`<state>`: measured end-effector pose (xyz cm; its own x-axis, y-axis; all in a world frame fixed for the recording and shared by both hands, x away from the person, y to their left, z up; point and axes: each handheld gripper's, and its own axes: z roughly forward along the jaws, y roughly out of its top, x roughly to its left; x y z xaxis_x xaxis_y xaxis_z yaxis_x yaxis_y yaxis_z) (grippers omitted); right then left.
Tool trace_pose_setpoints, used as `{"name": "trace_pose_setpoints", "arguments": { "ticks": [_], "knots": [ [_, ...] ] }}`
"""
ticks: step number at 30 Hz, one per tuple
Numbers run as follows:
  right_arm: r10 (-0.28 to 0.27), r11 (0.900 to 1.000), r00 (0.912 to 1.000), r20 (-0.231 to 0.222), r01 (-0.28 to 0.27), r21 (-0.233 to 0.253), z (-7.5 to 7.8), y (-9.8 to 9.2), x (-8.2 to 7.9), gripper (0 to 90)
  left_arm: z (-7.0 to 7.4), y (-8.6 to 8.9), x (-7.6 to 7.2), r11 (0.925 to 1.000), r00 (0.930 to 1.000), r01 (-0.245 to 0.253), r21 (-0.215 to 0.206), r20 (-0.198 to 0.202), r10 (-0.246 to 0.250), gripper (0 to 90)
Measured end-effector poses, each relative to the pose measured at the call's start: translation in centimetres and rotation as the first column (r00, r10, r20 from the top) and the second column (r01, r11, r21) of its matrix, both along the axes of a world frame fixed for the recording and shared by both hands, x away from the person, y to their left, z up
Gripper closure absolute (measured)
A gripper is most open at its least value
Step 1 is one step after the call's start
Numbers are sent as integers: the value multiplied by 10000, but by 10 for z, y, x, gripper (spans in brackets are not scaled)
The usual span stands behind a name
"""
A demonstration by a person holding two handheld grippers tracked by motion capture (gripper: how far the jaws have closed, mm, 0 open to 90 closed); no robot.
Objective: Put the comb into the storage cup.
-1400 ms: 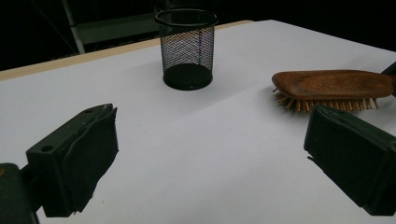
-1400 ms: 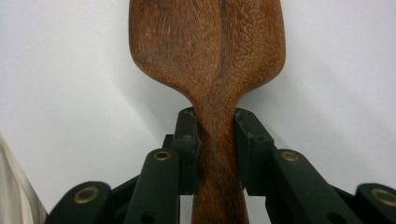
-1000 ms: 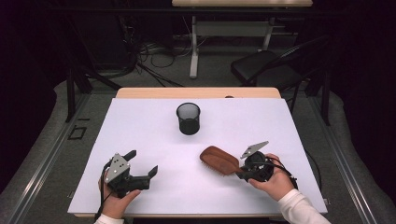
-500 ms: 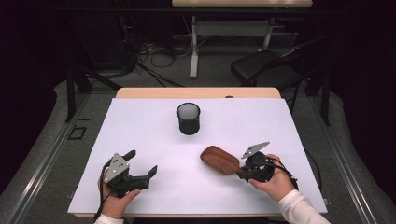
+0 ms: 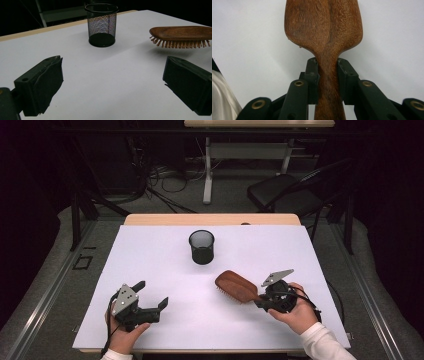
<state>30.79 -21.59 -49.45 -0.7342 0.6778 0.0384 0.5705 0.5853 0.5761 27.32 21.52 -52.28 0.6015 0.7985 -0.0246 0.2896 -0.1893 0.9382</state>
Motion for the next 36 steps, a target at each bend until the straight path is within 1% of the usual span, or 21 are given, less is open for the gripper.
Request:
{"name": "trace_pose_setpoints", "arguments": {
  "ticks": [4, 7, 10, 13, 15, 21, 24, 26, 28, 32, 36],
  "knots": [
    [27, 9999, 9998, 214, -30, 129, 5, 0, 0, 722, 0, 0, 0, 10000, 10000, -37, 2, -9, 37, 29],
    [-37, 9999, 9998, 218, 34, 140, 9, 1, -1, 722, 0, 0, 0, 10000, 10000, -65, -17, 9, 65, 29],
    [-32, 9998, 9994, 343, 25, 183, 14, 2, 0, 722, 0, 1, 0, 10000, 10000, -68, -44, 15, 68, 29],
    [3, 9997, 9988, 482, -15, 240, 20, 3, 1, 722, 0, 1, 0, 9999, 10000, -89, -70, 11, 90, 29],
    [-18, 9996, 9988, 496, 4, 279, 25, 4, 2, 722, 0, 1, 0, 9999, 9999, -101, -60, 16, 101, 29],
    [49, 9993, 9963, 858, -81, 369, 42, 7, 3, 722, 0, 3, 1, 9998, 9998, -184, -83, -16, 184, 29],
    [86, 9988, 9953, 964, -133, 476, 50, 9, 5, 722, 1, 4, 0, 9995, 9997, -222, -228, -60, 220, 29],
    [79, 9981, 9937, 1116, -147, 604, 54, 10, 7, 722, 1, 4, 0, 9995, 9997, -243, -219, -38, 242, 29],
    [55, 9971, 9933, 1153, -143, 751, 58, 11, 9, 722, 1, 3, 0, 9996, 9998, -206, -203, -54, 205, 29],
    [65, 9959, 9922, 1248, -177, 890, 64, 14, 12, 722, 0, 2, 1, 9998, 9998, -146, -165, -125, 144, 29],
    [122, 9941, 9893, 1454, -277, 1053, 67, 17, 14, 722, 0, 1, 0, 9996, 9998, -93, -254, -202, 88, 39]
  ]
}}
